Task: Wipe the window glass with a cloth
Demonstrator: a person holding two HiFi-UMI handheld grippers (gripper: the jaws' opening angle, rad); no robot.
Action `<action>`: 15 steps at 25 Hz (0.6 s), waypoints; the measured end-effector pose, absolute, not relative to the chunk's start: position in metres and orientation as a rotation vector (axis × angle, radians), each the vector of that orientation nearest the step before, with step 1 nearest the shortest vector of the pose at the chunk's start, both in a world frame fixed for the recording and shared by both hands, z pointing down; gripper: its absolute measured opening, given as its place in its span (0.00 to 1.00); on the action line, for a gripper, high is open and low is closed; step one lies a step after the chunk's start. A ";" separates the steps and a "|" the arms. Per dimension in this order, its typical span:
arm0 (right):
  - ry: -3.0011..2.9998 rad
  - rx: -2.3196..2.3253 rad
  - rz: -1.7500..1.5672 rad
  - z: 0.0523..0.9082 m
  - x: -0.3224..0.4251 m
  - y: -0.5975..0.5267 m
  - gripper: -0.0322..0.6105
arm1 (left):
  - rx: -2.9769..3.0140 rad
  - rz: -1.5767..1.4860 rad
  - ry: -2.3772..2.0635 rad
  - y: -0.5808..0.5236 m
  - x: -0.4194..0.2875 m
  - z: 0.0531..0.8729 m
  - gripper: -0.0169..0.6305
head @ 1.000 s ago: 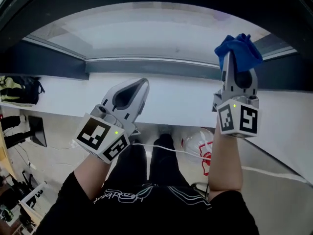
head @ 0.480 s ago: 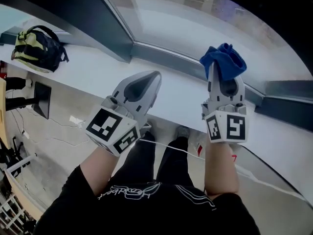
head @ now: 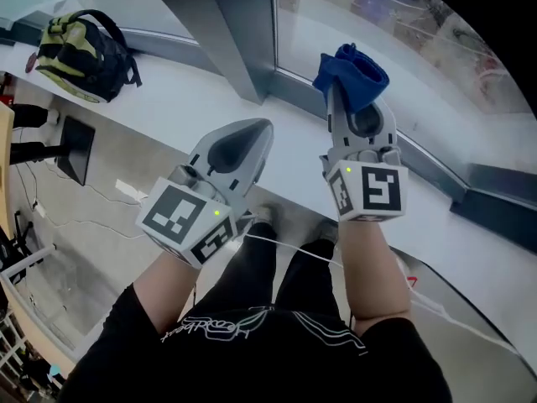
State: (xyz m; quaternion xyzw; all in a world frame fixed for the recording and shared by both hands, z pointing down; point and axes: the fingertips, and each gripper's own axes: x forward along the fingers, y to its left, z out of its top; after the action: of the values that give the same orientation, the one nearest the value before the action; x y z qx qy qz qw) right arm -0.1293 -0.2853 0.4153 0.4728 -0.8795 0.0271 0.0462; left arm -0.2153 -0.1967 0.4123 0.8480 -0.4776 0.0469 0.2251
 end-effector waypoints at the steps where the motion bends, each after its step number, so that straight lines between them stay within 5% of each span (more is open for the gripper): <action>1: -2.687 1.439 0.081 0.416 -0.142 -0.291 0.17 | 2.336 0.131 -1.325 -0.197 -0.224 0.413 0.04; 15: -2.634 1.541 0.030 0.423 -0.217 -0.363 0.17 | 2.252 0.106 -1.377 -0.198 -0.289 0.437 0.04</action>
State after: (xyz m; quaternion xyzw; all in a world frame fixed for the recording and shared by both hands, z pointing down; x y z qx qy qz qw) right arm -0.2169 -0.3628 0.4228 0.5045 -0.8622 0.0097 0.0449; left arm -0.2893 -0.1980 0.4372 0.8260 -0.5051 0.0389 0.2473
